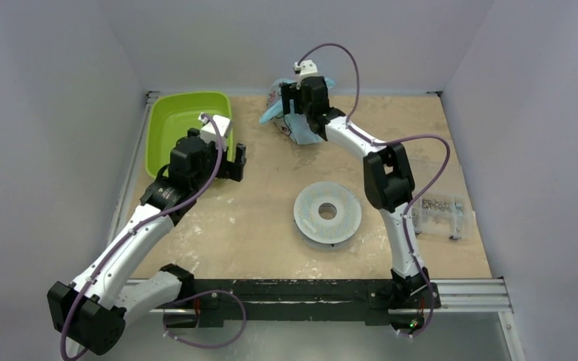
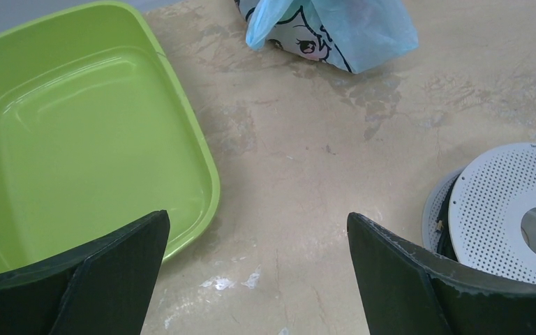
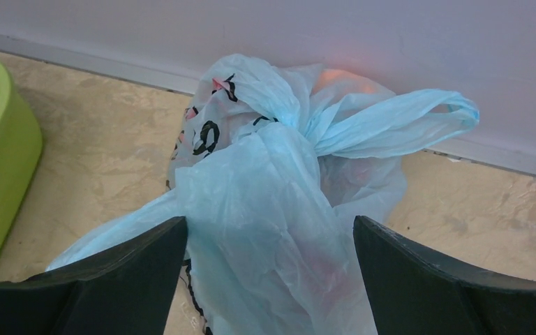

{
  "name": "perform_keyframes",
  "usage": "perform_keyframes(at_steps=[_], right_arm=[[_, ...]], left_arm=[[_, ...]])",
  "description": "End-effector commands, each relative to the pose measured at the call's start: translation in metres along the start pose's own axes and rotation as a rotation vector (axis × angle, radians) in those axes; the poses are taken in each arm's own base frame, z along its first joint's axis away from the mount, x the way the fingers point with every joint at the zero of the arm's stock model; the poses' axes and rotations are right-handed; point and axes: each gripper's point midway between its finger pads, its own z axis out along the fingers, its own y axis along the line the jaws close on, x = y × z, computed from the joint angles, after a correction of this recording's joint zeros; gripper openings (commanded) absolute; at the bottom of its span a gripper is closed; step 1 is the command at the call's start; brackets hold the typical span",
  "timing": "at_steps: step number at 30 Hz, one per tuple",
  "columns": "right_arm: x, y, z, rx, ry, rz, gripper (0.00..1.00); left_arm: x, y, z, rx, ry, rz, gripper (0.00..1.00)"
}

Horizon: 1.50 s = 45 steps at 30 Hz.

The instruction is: Take the fake fruits out of the plastic bag

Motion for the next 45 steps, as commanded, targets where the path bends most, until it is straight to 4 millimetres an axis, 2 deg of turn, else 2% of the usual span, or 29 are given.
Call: perform_keyframes(at_steps=[1, 5, 9, 15, 20, 24, 28, 34, 40, 45], right_arm=[[-0.025, 0.001, 0.004, 0.012, -0.029, -0.090, 0.79], [-0.020, 0.009, 0.002, -0.041, -0.026, -0.091, 0.56], [-0.016, 0.017, -0.009, -0.093, -0.008, -0.063, 0.30], [-0.028, 0.028, -0.041, -0.171, 0.000, 0.007, 0.00], [-0.025, 0.057, -0.072, -0.327, 0.031, 0.109, 0.00], [-0.028, 0.064, -0.098, -0.360, 0.043, 0.259, 0.00], [-0.013, 0.076, -0.126, -0.417, 0.090, 0.366, 0.00], [-0.001, 0.114, -0.163, -0.548, 0.115, 0.402, 0.00], [0.020, 0.136, -0.186, -0.531, 0.142, 0.462, 0.00], [0.030, 0.146, -0.204, -0.512, 0.159, 0.555, 0.00]], left_arm=[[-0.023, -0.005, -0.003, 0.029, -0.044, 0.004, 1.00], [-0.022, -0.007, 0.000, 0.034, -0.030, 0.005, 1.00], [-0.018, -0.011, 0.006, 0.050, -0.005, -0.009, 1.00], [-0.009, -0.022, 0.023, 0.098, 0.046, -0.017, 0.99], [-0.019, -0.037, 0.027, 0.178, 0.037, -0.037, 0.97], [-0.016, -0.042, 0.026, 0.206, 0.031, -0.051, 0.97], [-0.015, -0.038, 0.026, 0.186, 0.028, -0.041, 0.96], [-0.021, -0.051, 0.022, 0.250, 0.026, -0.085, 0.94], [-0.029, -0.046, 0.014, 0.223, 0.028, -0.099, 0.95], [-0.025, -0.049, 0.016, 0.229, 0.051, -0.118, 0.95]])
